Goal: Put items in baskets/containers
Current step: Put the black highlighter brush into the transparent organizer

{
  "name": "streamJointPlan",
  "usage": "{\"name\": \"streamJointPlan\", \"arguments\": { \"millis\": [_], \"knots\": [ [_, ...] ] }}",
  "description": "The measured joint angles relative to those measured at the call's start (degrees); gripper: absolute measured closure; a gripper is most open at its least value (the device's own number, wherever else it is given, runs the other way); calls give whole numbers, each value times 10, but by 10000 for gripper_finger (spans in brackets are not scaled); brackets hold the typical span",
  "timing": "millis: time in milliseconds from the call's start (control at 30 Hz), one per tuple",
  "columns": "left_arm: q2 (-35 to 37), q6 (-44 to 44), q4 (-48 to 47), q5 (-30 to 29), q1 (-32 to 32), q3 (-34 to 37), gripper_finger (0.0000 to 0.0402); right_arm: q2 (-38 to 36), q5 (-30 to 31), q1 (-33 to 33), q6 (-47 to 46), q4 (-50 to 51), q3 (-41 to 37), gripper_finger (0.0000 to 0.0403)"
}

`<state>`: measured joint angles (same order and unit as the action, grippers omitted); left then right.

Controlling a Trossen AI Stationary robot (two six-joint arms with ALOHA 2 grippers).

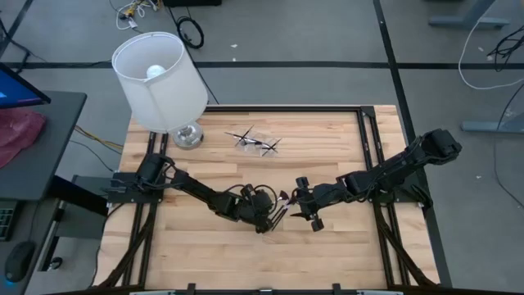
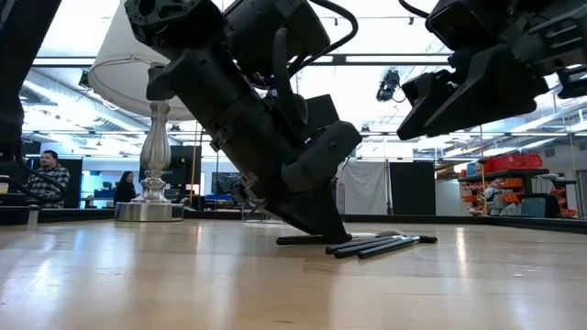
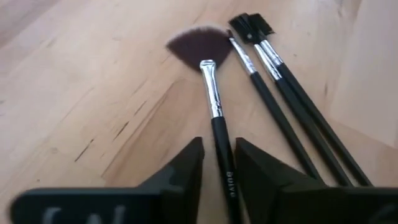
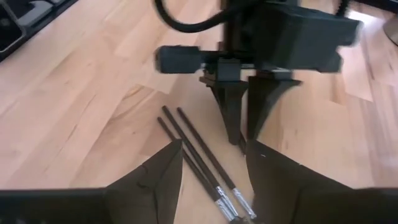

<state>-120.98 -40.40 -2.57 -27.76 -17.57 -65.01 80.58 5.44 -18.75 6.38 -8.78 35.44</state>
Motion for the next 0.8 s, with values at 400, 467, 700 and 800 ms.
{"name": "streamJointPlan", "arguments": {
  "millis": [400,467,700,800],
  "knots": [
    [8,-16,-6,-77,-15,3,378,3,37,36,37,22,-1,222],
    [15,-13,-8,-89,-19,4,384,13,38,49,73,-7,-14,222],
    [21,-10,-12,-107,-20,5,381,100,-11,114,114,-193,-47,222],
    [21,-4,-5,-125,-22,5,381,137,-66,135,109,-241,-43,222]
  ]
}}
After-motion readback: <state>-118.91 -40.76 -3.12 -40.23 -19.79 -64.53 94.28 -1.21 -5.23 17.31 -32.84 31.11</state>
